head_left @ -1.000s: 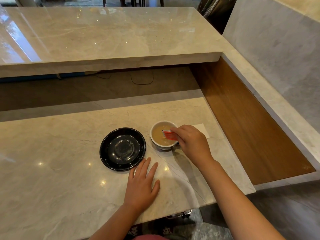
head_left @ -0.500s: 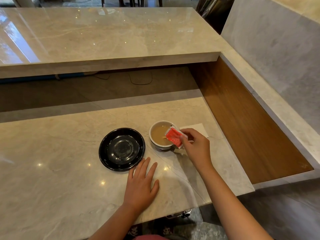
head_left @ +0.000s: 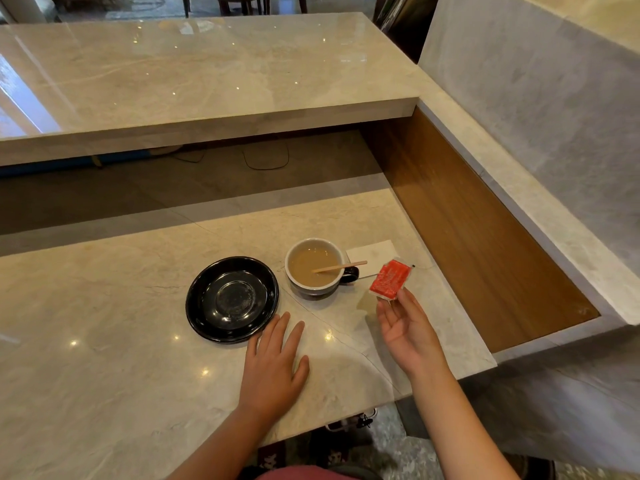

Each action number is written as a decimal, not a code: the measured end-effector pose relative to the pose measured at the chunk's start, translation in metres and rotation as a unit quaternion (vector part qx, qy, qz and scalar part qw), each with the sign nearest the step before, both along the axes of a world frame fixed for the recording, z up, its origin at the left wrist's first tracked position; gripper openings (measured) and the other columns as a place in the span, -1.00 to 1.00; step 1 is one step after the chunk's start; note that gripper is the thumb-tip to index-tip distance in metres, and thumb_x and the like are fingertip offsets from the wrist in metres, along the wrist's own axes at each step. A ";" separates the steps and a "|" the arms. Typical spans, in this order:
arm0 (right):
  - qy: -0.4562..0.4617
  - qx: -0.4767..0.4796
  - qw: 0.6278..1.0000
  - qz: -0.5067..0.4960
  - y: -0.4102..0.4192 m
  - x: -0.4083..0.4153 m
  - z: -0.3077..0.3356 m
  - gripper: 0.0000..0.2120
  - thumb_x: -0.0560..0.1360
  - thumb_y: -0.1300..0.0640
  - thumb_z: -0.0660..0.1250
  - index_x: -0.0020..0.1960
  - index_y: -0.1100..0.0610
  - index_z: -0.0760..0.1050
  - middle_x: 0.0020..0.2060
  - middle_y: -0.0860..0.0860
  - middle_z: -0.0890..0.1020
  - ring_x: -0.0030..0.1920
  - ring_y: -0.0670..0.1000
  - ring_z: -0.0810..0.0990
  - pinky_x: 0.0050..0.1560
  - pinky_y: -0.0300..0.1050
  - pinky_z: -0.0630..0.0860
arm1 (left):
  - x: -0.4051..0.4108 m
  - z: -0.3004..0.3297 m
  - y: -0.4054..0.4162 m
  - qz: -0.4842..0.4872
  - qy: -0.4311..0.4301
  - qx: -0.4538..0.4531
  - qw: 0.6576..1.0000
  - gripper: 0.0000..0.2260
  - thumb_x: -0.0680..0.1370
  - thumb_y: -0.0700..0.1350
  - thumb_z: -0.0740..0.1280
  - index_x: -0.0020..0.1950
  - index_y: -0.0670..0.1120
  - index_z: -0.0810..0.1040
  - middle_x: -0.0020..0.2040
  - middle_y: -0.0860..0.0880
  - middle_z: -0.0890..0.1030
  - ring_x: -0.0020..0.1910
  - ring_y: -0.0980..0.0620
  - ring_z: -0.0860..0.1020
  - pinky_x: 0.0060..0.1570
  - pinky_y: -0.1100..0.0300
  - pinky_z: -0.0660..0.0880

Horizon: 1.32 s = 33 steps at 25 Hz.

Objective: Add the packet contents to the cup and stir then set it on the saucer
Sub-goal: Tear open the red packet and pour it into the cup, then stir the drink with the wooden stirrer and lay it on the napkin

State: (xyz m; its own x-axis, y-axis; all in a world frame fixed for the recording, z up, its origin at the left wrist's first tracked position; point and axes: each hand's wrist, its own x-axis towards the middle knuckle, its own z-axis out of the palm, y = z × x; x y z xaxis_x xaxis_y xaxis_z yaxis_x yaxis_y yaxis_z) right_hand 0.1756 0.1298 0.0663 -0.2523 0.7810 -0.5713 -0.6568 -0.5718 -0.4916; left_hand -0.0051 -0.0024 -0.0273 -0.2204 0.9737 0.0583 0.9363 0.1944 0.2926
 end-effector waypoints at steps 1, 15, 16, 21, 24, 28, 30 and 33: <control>-0.002 0.006 1.000 0.002 0.000 0.002 -0.001 -0.93 0.47 0.23 0.27 -0.16 0.13 0.52 -0.30 0.05 0.72 -0.28 -0.06 0.68 -0.27 -0.27 0.62 | 0.000 0.001 0.000 -0.001 0.000 0.001 1.000 -0.51 0.53 0.12 0.11 0.42 -0.01 0.33 0.44 -0.11 0.31 0.43 -0.05 0.18 0.32 -0.03 0.08; -0.681 0.344 0.646 -0.023 0.004 0.044 -0.031 -0.96 0.41 0.32 0.38 -0.20 0.24 0.54 -0.26 0.12 0.59 -0.22 0.02 0.51 -0.18 -0.23 0.42 | 0.000 0.003 0.001 -0.007 0.003 0.008 1.000 -0.52 0.52 0.10 0.12 0.40 -0.06 0.37 0.42 -0.14 0.33 0.41 -0.09 0.22 0.30 -0.02 0.12; -0.708 0.376 0.598 0.001 0.005 0.045 -0.036 -0.95 0.40 0.32 0.38 -0.22 0.25 0.53 -0.27 0.14 0.59 -0.20 0.05 0.51 -0.20 -0.29 0.37 | 0.000 0.004 0.001 -0.007 0.003 0.008 1.000 -0.52 0.53 0.10 0.12 0.40 -0.06 0.37 0.42 -0.14 0.33 0.41 -0.09 0.22 0.30 -0.02 0.12; -0.735 0.411 0.536 0.068 0.005 0.040 -0.056 -0.94 0.38 0.34 0.41 -0.21 0.29 0.53 -0.28 0.20 0.63 -0.20 0.11 0.54 -0.25 -0.19 0.42 | 0.000 0.004 0.000 -0.008 -0.002 0.009 1.000 -0.52 0.52 0.09 0.12 0.40 -0.06 0.38 0.42 -0.13 0.33 0.41 -0.09 0.22 0.29 -0.02 0.14; -0.733 0.431 0.519 0.091 0.004 0.042 -0.065 -0.92 0.38 0.35 0.41 -0.13 0.32 0.56 -0.22 0.23 0.66 -0.14 0.16 0.58 -0.14 -0.10 0.53 | 0.000 0.003 0.001 -0.007 -0.002 0.007 1.000 -0.52 0.52 0.09 0.13 0.40 -0.05 0.37 0.42 -0.13 0.33 0.41 -0.08 0.22 0.30 -0.02 0.14; -0.753 0.457 0.459 0.116 -0.002 0.044 -0.074 -0.83 0.42 0.27 0.39 -0.01 0.31 0.57 -0.09 0.22 0.66 -0.05 0.16 0.59 0.00 -0.01 0.55 | 0.000 0.004 0.001 -0.004 -0.003 0.005 1.000 -0.52 0.52 0.10 0.12 0.41 -0.05 0.36 0.43 -0.12 0.33 0.42 -0.07 0.21 0.29 -0.03 0.15; -0.781 0.441 0.423 0.130 -0.003 0.045 -0.074 -0.82 0.44 0.20 0.36 0.00 0.25 0.57 -0.04 0.16 0.67 -0.03 0.13 0.59 0.05 0.06 0.50 | 0.000 0.004 0.000 -0.006 -0.004 0.006 1.000 -0.52 0.52 0.09 0.12 0.41 -0.05 0.37 0.42 -0.12 0.33 0.41 -0.07 0.21 0.29 -0.02 0.14; -0.791 0.432 0.418 0.112 -0.004 0.044 -0.066 -0.83 0.45 0.19 0.34 0.03 0.19 0.58 0.00 0.14 0.66 0.00 0.13 0.58 0.14 0.15 0.44 | -0.001 0.004 -0.001 -0.004 -0.006 0.007 1.000 -0.52 0.52 0.10 0.12 0.41 -0.05 0.36 0.43 -0.12 0.33 0.41 -0.07 0.21 0.30 -0.02 0.13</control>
